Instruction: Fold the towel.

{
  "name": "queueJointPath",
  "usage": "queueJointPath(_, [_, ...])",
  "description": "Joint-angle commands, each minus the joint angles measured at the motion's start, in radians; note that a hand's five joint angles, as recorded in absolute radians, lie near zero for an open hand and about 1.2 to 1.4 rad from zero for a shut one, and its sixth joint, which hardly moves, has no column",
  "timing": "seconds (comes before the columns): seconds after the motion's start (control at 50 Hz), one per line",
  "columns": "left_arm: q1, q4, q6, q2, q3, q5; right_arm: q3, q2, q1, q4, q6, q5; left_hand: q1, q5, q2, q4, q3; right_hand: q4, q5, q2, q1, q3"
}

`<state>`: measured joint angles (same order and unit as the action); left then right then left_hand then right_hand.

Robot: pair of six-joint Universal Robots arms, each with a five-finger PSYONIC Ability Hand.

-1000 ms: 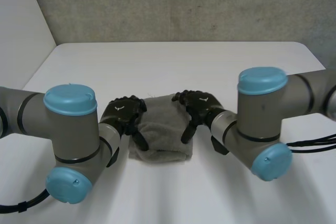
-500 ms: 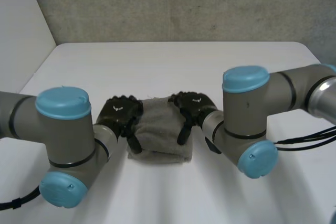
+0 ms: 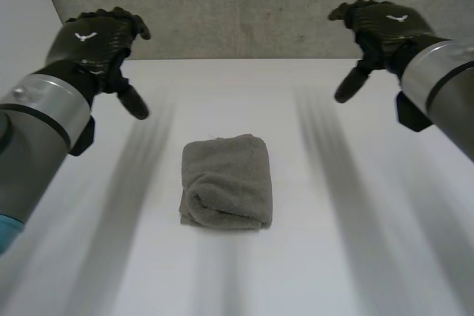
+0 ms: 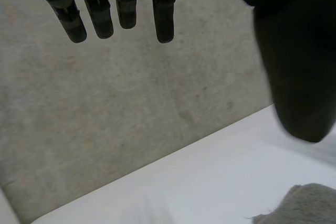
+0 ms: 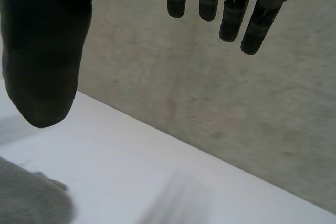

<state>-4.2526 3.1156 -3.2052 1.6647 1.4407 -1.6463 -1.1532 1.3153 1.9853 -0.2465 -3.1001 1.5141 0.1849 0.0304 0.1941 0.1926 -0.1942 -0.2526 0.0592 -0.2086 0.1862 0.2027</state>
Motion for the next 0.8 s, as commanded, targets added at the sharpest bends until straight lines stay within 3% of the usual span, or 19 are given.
queueJointPath(0.02, [-0.027, -0.058, 0.001, -0.013, -0.016, -0.001, -0.049, 0.047, -0.045, -0.002, 0.067, 0.047, -0.004, -0.024, -0.013, -0.011, 0.013, 0.078, -0.059, 0.034, -0.012, -0.028])
queueJointPath(0.48, [-0.023, -0.068, 0.001, -0.028, -0.003, -0.036, -0.163, 0.101, -0.057, 0.107, 0.101, 0.126, -0.004, -0.024, -0.013, -0.011, 0.013, 0.078, -0.059, 0.034, -0.012, -0.028])
queueJointPath(0.8, [-0.024, -0.065, 0.004, -0.026, 0.001, -0.038, -0.172, 0.101, -0.057, 0.104, 0.107, 0.120, -0.001, -0.021, -0.010, -0.008, 0.010, 0.078, -0.059, 0.034, -0.012, -0.028])
